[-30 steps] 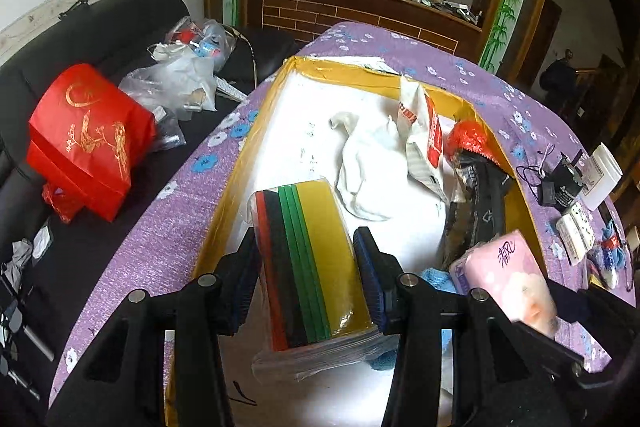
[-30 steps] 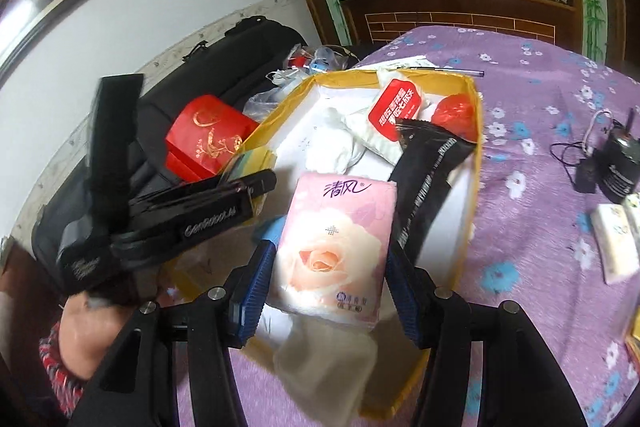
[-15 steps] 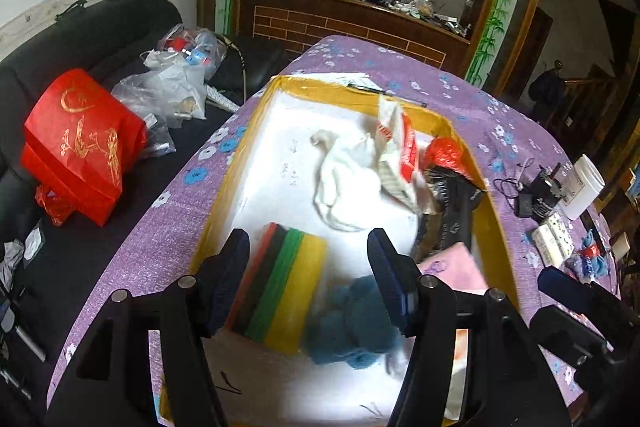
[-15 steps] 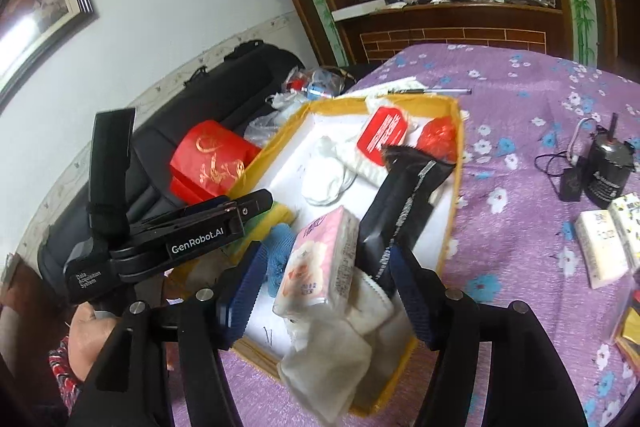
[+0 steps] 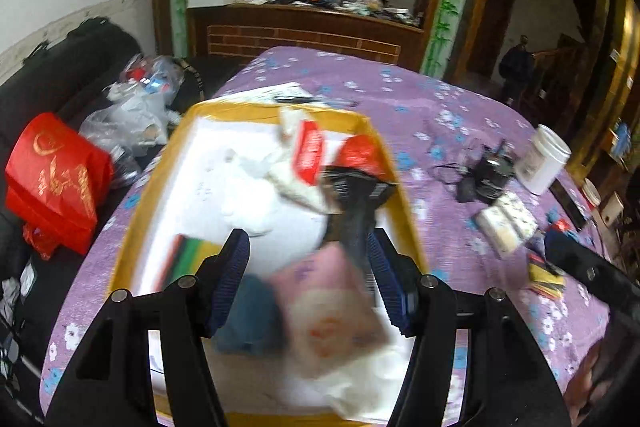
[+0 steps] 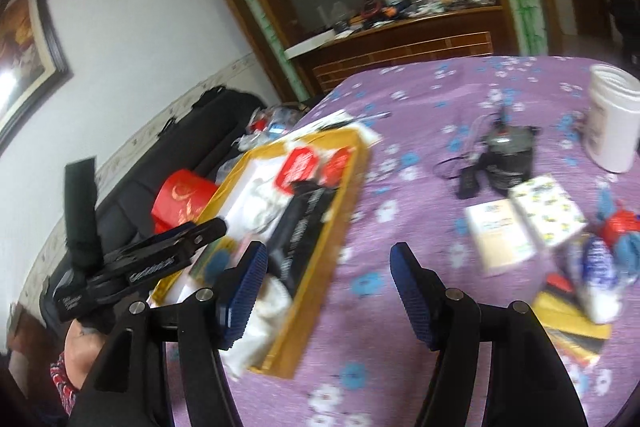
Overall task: Organize soft objects
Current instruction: 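Open both tools to release the packs into the box, then move the left tool to the white Face tissue pack while the right tool reaches the sock bundle, then close the left tool on the Face pack while the right tool grasps the blue-red sock bundle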
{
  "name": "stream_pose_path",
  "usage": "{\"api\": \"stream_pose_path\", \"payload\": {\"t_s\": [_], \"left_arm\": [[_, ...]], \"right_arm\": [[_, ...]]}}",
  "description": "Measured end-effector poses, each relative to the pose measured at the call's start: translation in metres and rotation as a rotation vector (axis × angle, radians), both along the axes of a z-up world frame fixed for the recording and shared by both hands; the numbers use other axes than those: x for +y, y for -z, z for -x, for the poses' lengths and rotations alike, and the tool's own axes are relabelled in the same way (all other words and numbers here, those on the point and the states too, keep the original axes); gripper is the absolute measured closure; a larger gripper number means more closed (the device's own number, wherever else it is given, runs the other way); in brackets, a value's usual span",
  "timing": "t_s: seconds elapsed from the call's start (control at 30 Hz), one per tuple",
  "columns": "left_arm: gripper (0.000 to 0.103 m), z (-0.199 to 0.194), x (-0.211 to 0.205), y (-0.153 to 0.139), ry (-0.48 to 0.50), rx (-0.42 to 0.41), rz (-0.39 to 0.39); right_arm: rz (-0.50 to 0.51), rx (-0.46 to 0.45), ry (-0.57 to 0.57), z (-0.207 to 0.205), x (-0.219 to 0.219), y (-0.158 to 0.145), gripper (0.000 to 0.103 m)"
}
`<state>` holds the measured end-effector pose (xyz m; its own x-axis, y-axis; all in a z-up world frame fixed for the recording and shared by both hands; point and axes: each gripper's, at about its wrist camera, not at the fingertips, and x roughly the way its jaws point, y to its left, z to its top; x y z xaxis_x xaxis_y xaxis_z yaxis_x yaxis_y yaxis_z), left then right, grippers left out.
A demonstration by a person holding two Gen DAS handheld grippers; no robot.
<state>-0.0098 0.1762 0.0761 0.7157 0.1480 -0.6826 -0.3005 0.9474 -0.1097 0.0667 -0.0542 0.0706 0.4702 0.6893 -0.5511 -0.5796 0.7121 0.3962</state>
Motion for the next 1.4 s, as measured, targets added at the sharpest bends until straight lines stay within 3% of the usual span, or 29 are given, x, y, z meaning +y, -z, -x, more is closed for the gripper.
{"api": "stream_pose_path", "payload": {"t_s": [0.3, 0.53, 0.7, 0.97, 1.1, 1.2, 1.4], "left_arm": [[0.043, -0.028, -0.083, -0.009, 0.200, 0.034, 0.010], [0.039, -0.087, -0.137, 0.012, 0.288, 0.153, 0.174], [0.040, -0.131, -0.155, 0.037, 0.222, 0.253, 0.216], [0.040, -0.159, -0.178, 0.061, 0.185, 0.300, 0.149], [0.042, -0.158, -0.179, 0.068, 0.218, 0.250, 0.099], [0.057, -0.147, -0.171, 0.069, 0.252, 0.231, 0.089], [0.058, -0.112, -0.150, 0.062, 0.288, 0.176, 0.117]], "right_arm": [[-0.042, -0.025, 0.240, -0.040, -0.107, -0.006, 0.034], [-0.117, 0.038, 0.397, -0.063, -0.167, 0.014, 0.034], [-0.136, 0.042, 0.436, -0.062, -0.180, 0.015, 0.033], [-0.161, 0.044, 0.464, -0.060, -0.187, 0.014, 0.033], [-0.148, 0.039, 0.479, -0.061, -0.188, 0.014, 0.032], [-0.134, 0.046, 0.490, -0.063, -0.189, 0.016, 0.032], [-0.042, 0.061, 0.484, -0.071, -0.176, 0.026, 0.032]]}}
